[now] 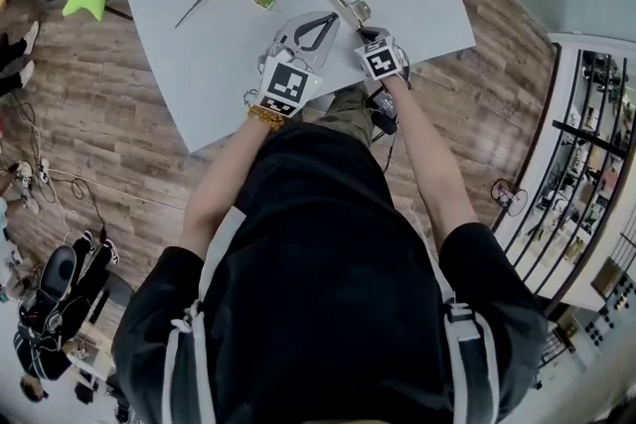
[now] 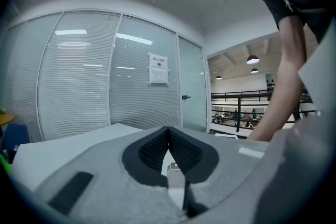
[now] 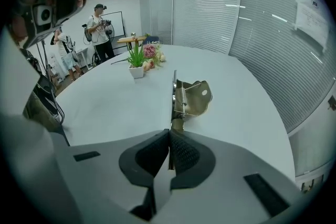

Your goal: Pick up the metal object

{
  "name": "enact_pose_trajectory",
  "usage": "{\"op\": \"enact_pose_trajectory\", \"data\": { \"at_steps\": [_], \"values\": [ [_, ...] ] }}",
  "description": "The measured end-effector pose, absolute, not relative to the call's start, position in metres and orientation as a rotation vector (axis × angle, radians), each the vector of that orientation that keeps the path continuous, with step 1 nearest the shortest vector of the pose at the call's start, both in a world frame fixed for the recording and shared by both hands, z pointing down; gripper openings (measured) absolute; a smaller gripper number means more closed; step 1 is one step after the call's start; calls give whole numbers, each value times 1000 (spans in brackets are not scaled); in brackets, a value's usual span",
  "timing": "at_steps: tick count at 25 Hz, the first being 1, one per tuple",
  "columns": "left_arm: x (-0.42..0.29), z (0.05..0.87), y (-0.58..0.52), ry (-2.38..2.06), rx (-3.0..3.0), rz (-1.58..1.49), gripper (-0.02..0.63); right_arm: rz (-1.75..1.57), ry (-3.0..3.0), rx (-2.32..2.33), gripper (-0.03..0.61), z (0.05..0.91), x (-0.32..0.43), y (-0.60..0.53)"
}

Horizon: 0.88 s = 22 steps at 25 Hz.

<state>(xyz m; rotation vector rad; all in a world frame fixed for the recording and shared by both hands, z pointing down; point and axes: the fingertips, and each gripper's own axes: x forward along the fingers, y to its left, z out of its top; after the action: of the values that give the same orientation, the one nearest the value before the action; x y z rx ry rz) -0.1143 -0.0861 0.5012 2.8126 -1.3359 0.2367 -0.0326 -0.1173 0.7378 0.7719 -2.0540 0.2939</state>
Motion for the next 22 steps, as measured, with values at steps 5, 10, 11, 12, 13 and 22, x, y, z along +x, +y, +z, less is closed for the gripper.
{"op": "enact_pose_trajectory", "data": {
  "at_steps": [5, 10, 11, 12, 13, 22],
  "values": [
    [-117, 500, -85, -1330, 2822, 227, 5, 341, -2064, 814, 3, 731, -33, -109],
    [-119, 500, -85, -1322, 2826, 221, 5, 332, -2090, 827, 3, 721, -34, -106],
    [-120, 499, -85, -1322, 2828, 220, 5, 331, -2095, 829, 3, 718, -34, -106],
    [-121, 498, -85, -1322, 2830, 218, 5, 329, -2101, 831, 3, 715, -34, -106],
    [-122, 498, -86, -1323, 2831, 217, 5, 328, -2107, 833, 3, 713, -34, -106],
    [-123, 499, -89, -1306, 2842, 216, 5, 309, -2189, 876, 2, 681, -40, -108]
  ]
}}
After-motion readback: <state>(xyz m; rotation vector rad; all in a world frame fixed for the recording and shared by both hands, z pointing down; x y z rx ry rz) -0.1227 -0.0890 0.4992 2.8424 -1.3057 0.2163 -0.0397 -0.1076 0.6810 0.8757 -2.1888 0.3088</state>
